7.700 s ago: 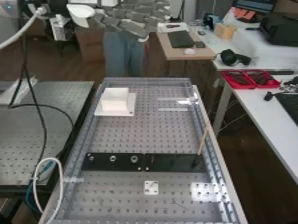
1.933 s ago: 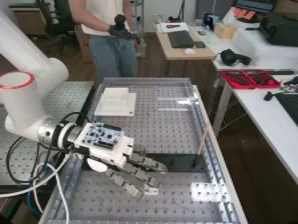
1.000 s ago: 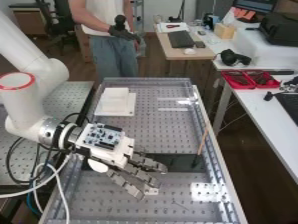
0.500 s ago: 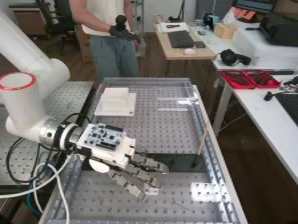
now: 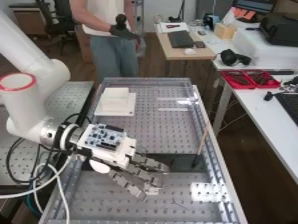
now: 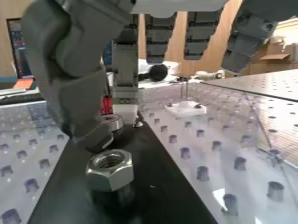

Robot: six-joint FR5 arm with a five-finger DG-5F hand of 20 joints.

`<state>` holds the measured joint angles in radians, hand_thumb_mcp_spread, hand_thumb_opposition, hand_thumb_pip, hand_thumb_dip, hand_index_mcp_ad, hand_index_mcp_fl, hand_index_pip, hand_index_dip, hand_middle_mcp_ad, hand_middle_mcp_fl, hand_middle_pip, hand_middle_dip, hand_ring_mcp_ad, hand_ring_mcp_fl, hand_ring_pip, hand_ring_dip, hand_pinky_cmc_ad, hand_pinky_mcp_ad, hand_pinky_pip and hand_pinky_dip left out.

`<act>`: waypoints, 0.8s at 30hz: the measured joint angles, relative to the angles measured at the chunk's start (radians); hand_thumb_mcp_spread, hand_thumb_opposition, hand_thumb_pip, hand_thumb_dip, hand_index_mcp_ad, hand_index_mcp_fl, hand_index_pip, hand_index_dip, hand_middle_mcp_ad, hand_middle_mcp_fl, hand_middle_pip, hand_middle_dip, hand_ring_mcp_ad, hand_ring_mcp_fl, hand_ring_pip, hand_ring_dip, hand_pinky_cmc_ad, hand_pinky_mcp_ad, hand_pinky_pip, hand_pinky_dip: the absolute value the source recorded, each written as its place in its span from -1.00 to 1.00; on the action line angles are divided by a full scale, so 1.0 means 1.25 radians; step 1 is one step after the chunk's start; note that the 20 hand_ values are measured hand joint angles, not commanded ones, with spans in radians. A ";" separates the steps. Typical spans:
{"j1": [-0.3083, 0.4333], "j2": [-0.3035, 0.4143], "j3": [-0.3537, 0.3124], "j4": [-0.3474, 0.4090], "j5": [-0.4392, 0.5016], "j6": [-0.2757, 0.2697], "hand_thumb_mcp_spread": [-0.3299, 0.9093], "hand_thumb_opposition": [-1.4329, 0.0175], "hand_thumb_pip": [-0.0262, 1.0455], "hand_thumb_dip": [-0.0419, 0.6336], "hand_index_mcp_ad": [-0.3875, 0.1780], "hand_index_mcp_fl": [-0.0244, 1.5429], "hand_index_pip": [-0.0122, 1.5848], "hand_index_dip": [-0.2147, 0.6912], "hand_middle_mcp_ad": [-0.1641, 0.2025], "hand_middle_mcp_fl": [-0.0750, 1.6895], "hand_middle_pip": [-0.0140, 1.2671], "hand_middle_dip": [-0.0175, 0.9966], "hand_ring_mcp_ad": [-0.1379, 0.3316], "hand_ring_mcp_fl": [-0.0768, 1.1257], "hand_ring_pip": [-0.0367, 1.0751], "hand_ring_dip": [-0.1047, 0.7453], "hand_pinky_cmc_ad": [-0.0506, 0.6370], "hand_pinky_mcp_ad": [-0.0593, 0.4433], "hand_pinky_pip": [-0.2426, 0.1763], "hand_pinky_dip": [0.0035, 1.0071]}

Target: Grab the bearing and place it in the white container

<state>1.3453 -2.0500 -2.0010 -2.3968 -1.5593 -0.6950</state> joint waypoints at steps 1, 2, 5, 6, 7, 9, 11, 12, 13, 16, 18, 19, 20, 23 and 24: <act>0.000 0.001 0.000 0.000 0.000 0.000 0.31 -0.28 0.05 0.15 0.02 -0.66 0.79 0.09 -0.09 -0.92 -0.76 -0.69 0.12 -0.88 -0.77 -0.66 0.29 0.41 -0.27 -0.66; 0.000 0.003 0.000 0.001 -0.001 0.000 0.32 -0.30 0.02 0.14 0.02 -0.61 0.80 0.09 -0.09 -0.92 -0.76 -0.69 0.12 -0.88 -0.77 -0.66 0.29 0.41 -0.27 -0.66; 0.000 0.012 0.000 0.000 -0.004 0.000 0.33 -0.34 -0.05 0.05 0.02 -0.55 0.80 0.09 -0.09 -0.92 -0.76 -0.69 0.12 -0.88 -0.77 -0.66 0.29 0.41 -0.27 -0.66; 0.000 0.016 0.001 0.000 -0.005 0.000 0.32 -0.34 -0.05 0.05 0.01 -0.54 0.80 0.09 -0.09 -0.92 -0.76 -0.69 0.12 -0.88 -0.77 -0.66 0.29 0.41 -0.27 -0.66; 0.000 0.019 0.001 0.000 -0.006 0.000 0.33 -0.34 -0.05 0.05 0.01 -0.54 0.79 0.09 -0.09 -0.92 -0.76 -0.69 0.12 -0.88 -0.77 -0.66 0.29 0.41 -0.27 -0.66; 0.000 0.026 0.000 -0.001 -0.008 0.000 0.33 -0.34 -0.05 0.00 0.01 -0.54 0.79 0.09 -0.09 -0.92 -0.76 -0.69 0.12 -0.88 -0.77 -0.66 0.29 0.41 -0.27 -0.66; 0.000 0.039 -0.001 0.000 -0.012 -0.001 0.33 -0.34 -0.05 0.01 0.01 -0.54 0.80 0.09 -0.09 -0.92 -0.76 -0.69 0.12 -0.88 -0.77 -0.66 0.29 0.41 -0.27 -0.66; 0.000 0.048 -0.002 0.000 -0.016 -0.002 0.33 -0.34 -0.05 0.01 0.01 -0.54 0.79 0.09 -0.09 -0.92 -0.76 -0.69 0.12 -0.88 -0.77 -0.66 0.29 0.41 -0.27 -0.66; 0.000 0.052 -0.003 0.000 -0.017 -0.002 0.33 -0.34 -0.05 0.01 0.01 -0.54 0.79 0.09 -0.09 -0.92 -0.76 -0.69 0.12 -0.88 -0.77 -0.66 0.29 0.41 -0.27 -0.66; 0.002 0.076 -0.008 -0.002 -0.028 -0.004 0.33 -0.34 -0.05 0.01 0.01 -0.54 0.79 0.09 -0.09 -0.92 -0.76 -0.69 0.12 -0.88 -0.77 -0.66 0.29 0.41 -0.27 -0.66; 0.005 0.093 -0.014 -0.003 -0.036 -0.005 0.33 -0.34 -0.05 0.01 0.01 -0.54 0.80 0.09 -0.09 -0.92 -0.76 -0.69 0.12 -0.88 -0.77 -0.66 0.29 0.41 -0.27 -0.66; 0.008 0.106 -0.019 -0.003 -0.042 -0.006 0.33 -0.34 -0.05 0.01 0.01 -0.54 0.80 0.09 -0.09 -0.92 -0.76 -0.69 0.12 -0.88 -0.77 -0.66 0.29 0.41 -0.27 -0.66; 0.010 0.119 -0.024 -0.004 -0.048 -0.007 0.32 -0.34 -0.05 0.01 0.01 -0.54 0.80 0.09 -0.09 -0.92 -0.76 -0.69 0.12 -0.88 -0.77 -0.66 0.29 0.41 -0.27 -0.66; 0.019 0.153 -0.040 -0.007 -0.063 -0.007 0.33 -0.34 -0.05 0.00 0.02 -0.54 0.80 0.09 -0.09 -0.92 -0.76 -0.69 0.12 -0.88 -0.77 -0.66 0.29 0.41 -0.27 -0.66; 0.024 0.168 -0.047 -0.010 -0.070 -0.007 0.33 -0.34 -0.05 0.01 0.01 -0.54 0.79 0.09 -0.09 -0.92 -0.76 -0.69 0.12 -0.88 -0.77 -0.66 0.29 0.41 -0.27 -0.66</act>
<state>1.3749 -1.8398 -2.0601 -2.4092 -1.6463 -0.7040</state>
